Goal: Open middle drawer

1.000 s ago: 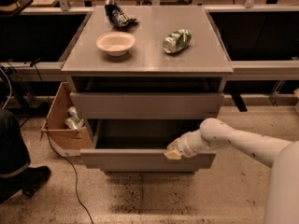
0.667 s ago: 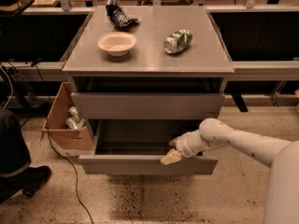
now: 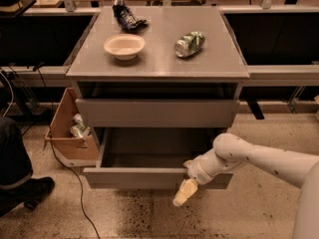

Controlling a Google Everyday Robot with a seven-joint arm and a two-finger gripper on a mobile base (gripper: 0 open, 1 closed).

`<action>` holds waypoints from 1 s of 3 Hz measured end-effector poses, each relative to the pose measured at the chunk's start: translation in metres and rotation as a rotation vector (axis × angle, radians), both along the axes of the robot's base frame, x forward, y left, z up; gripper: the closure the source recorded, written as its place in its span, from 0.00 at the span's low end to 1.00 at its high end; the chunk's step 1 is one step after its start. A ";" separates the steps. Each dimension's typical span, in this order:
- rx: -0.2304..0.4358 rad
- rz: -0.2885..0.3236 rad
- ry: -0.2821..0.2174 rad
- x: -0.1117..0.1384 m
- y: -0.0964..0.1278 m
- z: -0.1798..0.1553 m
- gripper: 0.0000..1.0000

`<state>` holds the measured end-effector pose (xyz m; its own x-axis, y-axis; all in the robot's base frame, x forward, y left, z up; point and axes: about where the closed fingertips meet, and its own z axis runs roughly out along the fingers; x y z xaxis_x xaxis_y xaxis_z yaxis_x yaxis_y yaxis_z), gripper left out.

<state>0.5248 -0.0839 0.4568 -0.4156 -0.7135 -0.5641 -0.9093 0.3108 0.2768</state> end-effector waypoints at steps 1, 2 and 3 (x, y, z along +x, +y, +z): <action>0.003 0.044 0.067 -0.028 0.002 0.002 0.00; -0.004 0.068 0.124 -0.047 0.003 -0.007 0.16; -0.007 0.073 0.134 -0.051 0.003 -0.005 0.39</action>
Offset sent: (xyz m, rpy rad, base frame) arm -0.0685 0.0023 -0.0179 -0.0155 0.1913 0.0908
